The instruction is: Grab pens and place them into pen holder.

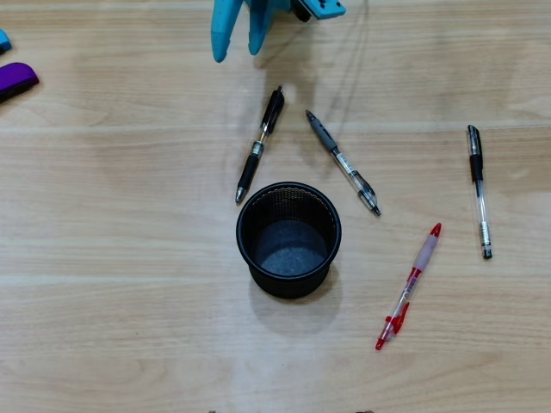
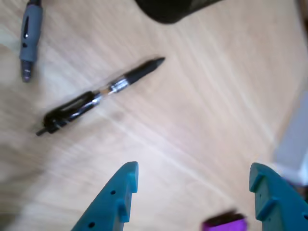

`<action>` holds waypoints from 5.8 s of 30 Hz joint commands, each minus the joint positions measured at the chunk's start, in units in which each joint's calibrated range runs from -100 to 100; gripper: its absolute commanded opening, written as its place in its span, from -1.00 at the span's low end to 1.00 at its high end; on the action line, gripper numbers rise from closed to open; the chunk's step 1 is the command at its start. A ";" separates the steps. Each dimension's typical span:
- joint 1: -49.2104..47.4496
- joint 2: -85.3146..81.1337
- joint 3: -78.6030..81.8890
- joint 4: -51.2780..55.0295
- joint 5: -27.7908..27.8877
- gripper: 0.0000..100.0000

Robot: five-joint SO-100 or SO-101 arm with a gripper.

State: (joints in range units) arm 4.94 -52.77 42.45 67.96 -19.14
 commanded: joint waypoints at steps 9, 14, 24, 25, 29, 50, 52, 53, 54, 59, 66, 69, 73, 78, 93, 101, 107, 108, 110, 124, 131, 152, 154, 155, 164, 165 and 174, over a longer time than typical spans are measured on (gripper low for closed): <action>-6.71 47.45 -36.97 23.36 -40.03 -0.48; -8.65 52.18 -35.35 17.60 -40.40 -0.48; -8.08 55.14 -19.50 -1.91 -40.08 -0.48; -8.08 55.14 -17.60 -3.88 -40.08 -0.48; -7.28 55.05 -10.72 -10.85 -39.98 -0.48; 0.46 43.98 -7.28 -15.66 -36.47 -0.96; 1.51 37.89 -7.55 -16.09 -35.12 -0.96; 2.00 34.34 -8.36 -16.09 -34.44 -0.96; 2.64 30.54 -9.72 -16.09 -33.70 -0.96; 4.01 21.16 -24.93 -27.35 -28.84 -0.96; -9.70 48.12 -34.26 -66.88 -29.78 -0.96; -12.68 57.00 -38.42 -68.26 -32.71 -0.96; -13.81 61.73 -38.79 -68.09 -33.13 -0.96; -13.08 62.24 -34.35 -62.50 -33.13 -0.96; -10.91 50.15 -35.98 -34.40 -27.07 -0.59; -11.63 35.61 -38.33 -13.68 -18.75 -0.65; -17.92 25.89 -32.99 27.31 -17.50 -0.65; -19.29 25.89 -31.36 29.98 -17.55 -0.65; -22.36 25.98 -27.83 30.41 -18.18 -0.65; -30.83 30.71 -7.28 2.82 -23.88 -0.44; -30.58 43.98 -12.26 -4.66 -23.46 -0.44; -25.66 73.65 -32.63 -4.74 -20.17 -0.56; -25.58 73.74 -32.72 -4.74 -20.32 -0.80; -25.50 73.74 -32.81 -4.83 -20.37 -0.96; -27.52 59.70 -38.79 -3.63 -21.47 -0.96; -27.84 56.66 -39.51 -4.57 -21.52 -0.96; -20.26 42.12 -35.25 -46.51 -22.10 -0.96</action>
State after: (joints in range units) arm -20.39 -6.56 4.91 38.59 -40.53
